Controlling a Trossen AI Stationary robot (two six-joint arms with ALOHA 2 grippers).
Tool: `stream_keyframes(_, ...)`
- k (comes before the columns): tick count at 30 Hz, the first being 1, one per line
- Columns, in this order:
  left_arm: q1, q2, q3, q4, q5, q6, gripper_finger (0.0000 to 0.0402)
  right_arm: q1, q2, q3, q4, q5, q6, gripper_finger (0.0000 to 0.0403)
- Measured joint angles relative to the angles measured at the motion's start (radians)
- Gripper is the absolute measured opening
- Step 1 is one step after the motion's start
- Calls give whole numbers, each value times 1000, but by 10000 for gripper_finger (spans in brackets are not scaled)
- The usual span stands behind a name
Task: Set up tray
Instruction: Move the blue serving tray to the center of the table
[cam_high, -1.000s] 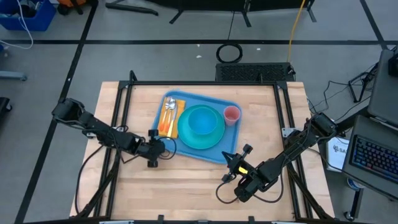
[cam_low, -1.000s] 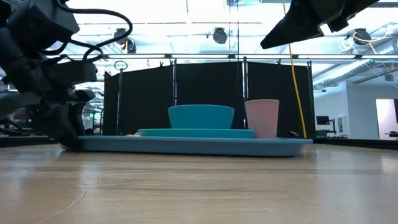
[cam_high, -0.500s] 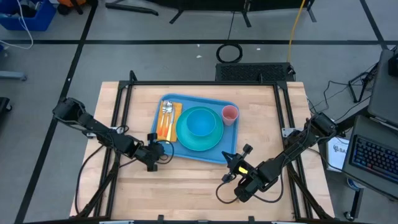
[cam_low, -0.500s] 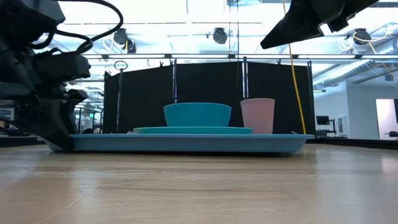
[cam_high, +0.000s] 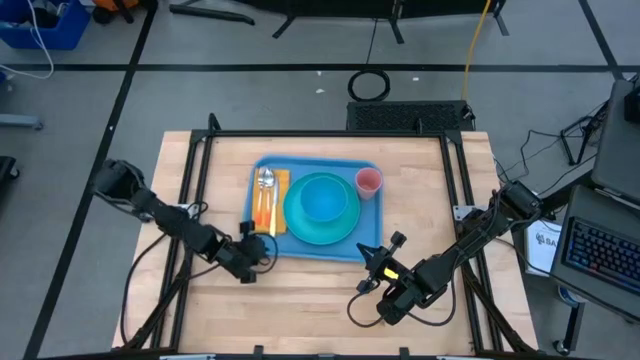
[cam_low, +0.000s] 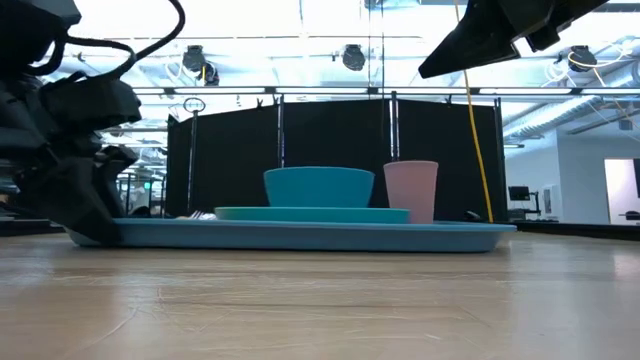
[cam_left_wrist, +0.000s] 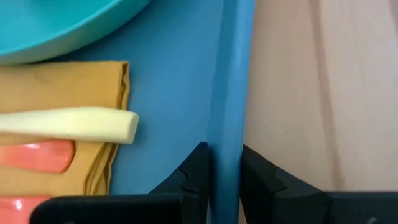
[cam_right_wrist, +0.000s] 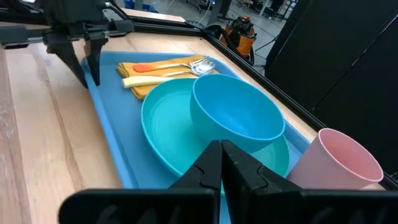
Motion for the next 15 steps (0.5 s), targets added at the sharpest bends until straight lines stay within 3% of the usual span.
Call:
stream_keyframes(6,-34,86,2,115,-6,-13,63,0,0,0,3,0,0,0)
stream_keyframes(15,-89,89,-1,134,-35,-65,63,0,0,0,4,0,0,0)
